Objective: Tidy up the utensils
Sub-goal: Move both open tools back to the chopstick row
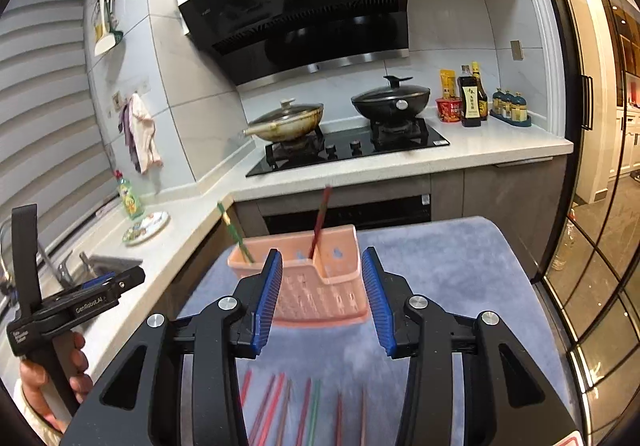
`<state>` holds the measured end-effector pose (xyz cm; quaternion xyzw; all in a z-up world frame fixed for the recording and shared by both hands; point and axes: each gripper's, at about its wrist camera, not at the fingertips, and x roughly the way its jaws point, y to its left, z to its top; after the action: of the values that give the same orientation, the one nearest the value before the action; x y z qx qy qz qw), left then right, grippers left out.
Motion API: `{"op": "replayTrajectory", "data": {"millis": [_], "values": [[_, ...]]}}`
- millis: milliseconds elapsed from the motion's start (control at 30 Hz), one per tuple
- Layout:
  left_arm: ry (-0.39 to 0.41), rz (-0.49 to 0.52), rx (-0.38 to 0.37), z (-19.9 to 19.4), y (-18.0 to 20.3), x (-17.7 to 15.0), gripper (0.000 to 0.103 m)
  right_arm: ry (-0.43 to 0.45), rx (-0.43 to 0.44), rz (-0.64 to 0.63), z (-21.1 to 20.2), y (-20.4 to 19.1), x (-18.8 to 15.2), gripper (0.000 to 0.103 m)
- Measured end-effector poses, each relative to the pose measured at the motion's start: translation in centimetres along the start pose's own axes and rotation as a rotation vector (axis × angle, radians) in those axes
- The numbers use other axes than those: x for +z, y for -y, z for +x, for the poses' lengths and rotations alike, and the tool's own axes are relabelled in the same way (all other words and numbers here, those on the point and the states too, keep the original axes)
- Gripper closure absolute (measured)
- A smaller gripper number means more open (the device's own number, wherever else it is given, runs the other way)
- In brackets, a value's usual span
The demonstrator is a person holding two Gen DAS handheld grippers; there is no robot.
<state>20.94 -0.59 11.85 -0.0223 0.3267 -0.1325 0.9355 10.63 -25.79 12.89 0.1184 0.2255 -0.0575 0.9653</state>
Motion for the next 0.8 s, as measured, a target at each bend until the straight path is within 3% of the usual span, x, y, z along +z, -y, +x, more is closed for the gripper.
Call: {"op": "replayTrajectory", "data": {"millis": [267,467,800], "values": [[-0.097,0.032,0.036,-1.5,-0.7,-8.4,0.040,-0.136,-0.065,-0.012,-3.2,1.7,-8.4,0.062],[-0.167,-0.001,0.036,-1.4,-1.7,-13.5,0.040,-0.234,-0.114,0.006,-4.0,2.9,-14.2,0.062],[-0.233,-0.005,0.053,-1.3,-2.0,-19.0,0.040,-0.353,-0.123,0.008,-3.4,2.7,-20.5,0.062]]}}
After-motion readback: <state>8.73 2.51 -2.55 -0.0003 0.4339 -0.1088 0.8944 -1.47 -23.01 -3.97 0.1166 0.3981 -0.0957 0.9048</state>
